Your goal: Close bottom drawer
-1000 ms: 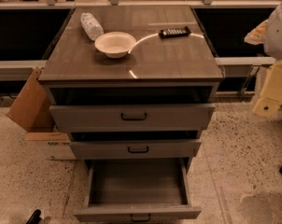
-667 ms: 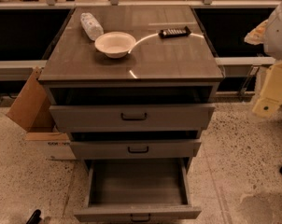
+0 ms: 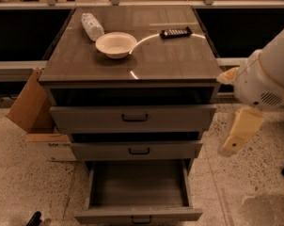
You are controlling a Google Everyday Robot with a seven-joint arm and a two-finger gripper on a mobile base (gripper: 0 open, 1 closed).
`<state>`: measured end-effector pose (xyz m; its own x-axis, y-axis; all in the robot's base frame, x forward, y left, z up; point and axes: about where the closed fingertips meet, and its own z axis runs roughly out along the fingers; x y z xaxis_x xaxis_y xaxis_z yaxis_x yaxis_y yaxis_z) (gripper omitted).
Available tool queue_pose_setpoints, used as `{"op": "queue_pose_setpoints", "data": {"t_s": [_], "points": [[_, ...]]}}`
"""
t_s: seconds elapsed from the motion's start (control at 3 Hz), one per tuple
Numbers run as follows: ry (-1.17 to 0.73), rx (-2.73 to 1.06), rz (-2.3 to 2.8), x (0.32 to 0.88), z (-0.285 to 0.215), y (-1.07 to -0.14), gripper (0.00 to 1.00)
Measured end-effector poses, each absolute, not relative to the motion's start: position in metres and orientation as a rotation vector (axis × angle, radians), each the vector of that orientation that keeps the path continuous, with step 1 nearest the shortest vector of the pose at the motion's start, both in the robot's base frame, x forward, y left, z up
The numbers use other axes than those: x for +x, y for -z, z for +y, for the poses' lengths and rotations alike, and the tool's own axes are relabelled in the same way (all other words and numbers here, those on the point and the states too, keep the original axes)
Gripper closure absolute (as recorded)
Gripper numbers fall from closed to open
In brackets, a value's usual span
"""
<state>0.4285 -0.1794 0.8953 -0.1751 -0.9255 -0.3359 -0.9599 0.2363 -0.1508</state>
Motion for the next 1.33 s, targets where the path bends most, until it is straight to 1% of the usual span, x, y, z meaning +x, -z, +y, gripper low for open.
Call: {"op": "queue_pose_setpoints", "data": {"t_s": [0.33, 1.0, 1.33], "points": [[-0.247, -1.768, 2.125, 0.416, -0.150, -0.842, 0.00], [-0.267, -1.788, 2.117, 0.410, -0.143, -0.819, 0.00], [-0.301, -1.826, 2.084, 0.401, -0.134, -0.769, 0.00]]}}
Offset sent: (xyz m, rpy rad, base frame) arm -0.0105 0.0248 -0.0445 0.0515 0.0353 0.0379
